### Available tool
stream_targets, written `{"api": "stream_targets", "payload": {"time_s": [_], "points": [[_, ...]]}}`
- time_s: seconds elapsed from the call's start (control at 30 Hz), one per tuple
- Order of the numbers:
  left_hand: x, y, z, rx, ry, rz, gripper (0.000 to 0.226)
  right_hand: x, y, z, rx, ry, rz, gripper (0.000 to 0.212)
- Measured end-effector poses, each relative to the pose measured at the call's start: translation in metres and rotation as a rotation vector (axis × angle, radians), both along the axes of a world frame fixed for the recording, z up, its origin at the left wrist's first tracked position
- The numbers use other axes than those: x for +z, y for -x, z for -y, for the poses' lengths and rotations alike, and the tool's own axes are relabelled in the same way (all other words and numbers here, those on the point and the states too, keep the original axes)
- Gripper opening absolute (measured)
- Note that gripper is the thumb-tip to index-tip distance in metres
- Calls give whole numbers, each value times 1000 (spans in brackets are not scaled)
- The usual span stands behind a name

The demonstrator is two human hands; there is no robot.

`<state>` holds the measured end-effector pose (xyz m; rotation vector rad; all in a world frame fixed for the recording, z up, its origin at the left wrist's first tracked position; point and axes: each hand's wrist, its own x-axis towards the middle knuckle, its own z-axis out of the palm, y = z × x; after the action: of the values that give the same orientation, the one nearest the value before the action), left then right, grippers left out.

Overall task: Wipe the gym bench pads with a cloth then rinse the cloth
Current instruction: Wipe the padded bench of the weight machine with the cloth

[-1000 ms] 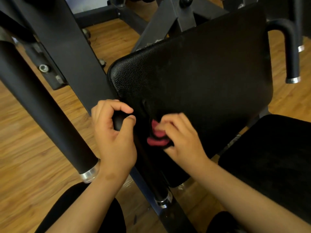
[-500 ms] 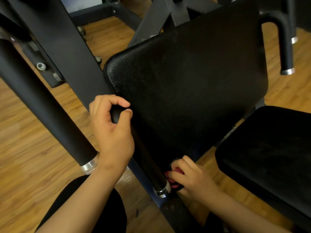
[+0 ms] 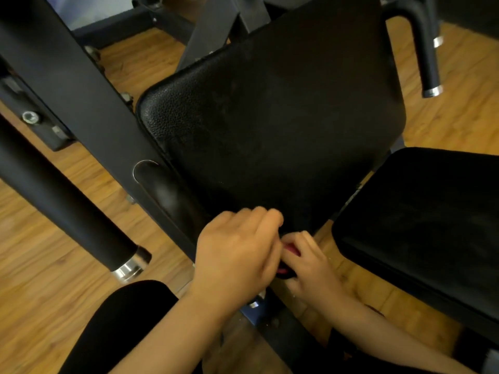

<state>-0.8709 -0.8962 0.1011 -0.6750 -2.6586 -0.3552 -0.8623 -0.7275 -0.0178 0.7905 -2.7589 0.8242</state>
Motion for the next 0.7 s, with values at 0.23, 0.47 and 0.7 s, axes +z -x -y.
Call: {"api": "stream_targets", "payload": {"time_s": [0.23,0.47,0.7], "points": [[-12,2,-3,103,262,-59,14,32,50,-7,-188,225,-52,38],[-13,3,-4,131,305,-80,19,11,27,-9,-299,111,52,37],[-18,5,-5,162,323,-135,18,59,83,-2,-535,189,12,52]]}}
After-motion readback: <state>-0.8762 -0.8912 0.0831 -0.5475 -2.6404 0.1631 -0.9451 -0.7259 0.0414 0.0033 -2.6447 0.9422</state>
